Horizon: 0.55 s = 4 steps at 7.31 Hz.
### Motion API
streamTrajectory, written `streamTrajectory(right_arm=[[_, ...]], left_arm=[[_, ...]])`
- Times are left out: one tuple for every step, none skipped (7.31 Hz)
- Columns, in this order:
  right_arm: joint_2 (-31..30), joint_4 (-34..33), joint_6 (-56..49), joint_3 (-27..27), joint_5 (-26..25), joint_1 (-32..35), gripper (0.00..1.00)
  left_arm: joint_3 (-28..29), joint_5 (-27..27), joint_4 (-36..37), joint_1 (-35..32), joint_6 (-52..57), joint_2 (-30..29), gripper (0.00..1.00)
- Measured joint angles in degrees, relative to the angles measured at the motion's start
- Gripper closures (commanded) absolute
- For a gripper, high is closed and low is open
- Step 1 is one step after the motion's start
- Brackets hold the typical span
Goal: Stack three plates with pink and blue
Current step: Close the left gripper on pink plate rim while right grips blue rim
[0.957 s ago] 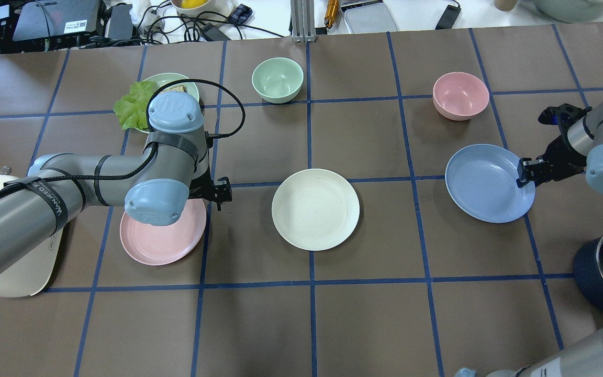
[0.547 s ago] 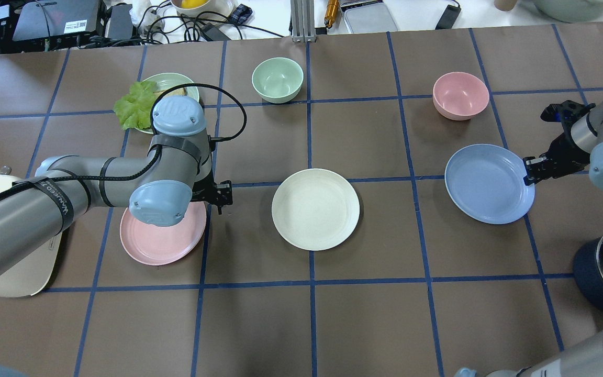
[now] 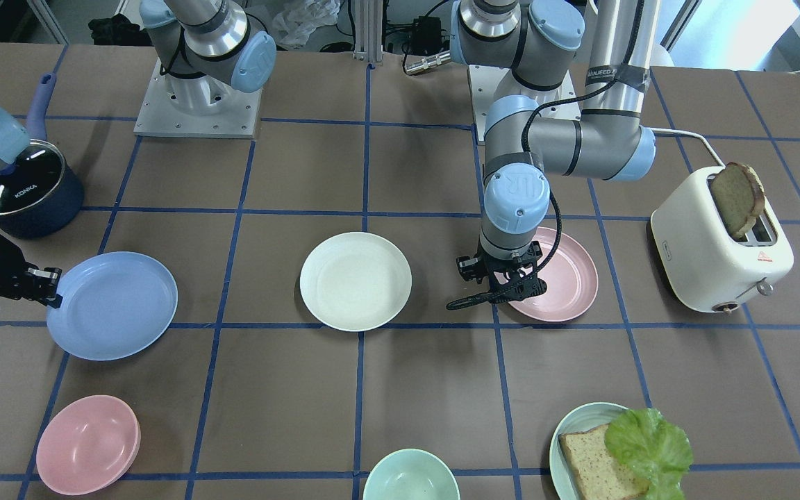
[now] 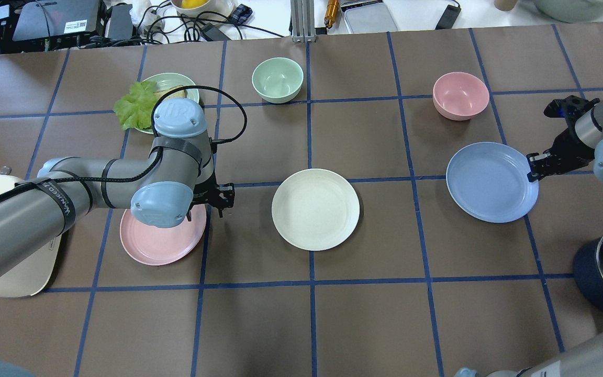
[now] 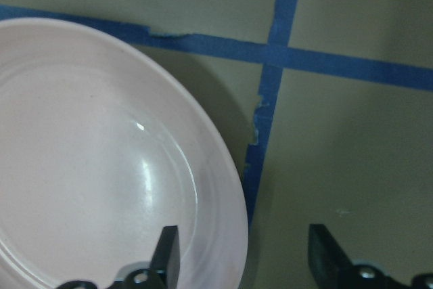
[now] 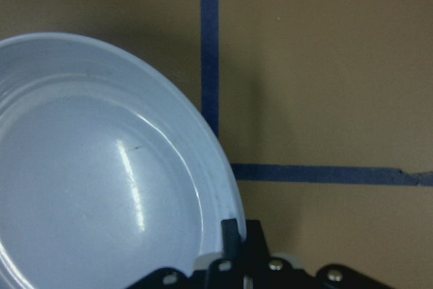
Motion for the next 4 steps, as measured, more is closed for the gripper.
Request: streamTrajectory(right_arm=[[-0.3,3.0,0.0,-2.0,0.0,0.0,1.0],[-0.4,4.6,0.0,-3.3,0.0,0.1,1.0],[-0.5,5.2,0.0,-3.9,-0.1,0.1,1.0],[-0.5,5.5,0.0,-4.1,-0.2,0.1,1.0]], left_arm=[[0.0,0.2,0.0,0.0,0.1,0.0,0.63],[0.0,0.3,-0.1,0.0,0.1,-0.1,0.67],[0.1,0.5,-0.2,0.0,0.1,-0.1,0.82],[0.2,0.7,-0.2,0.0,0.2,-0.1,0.93]])
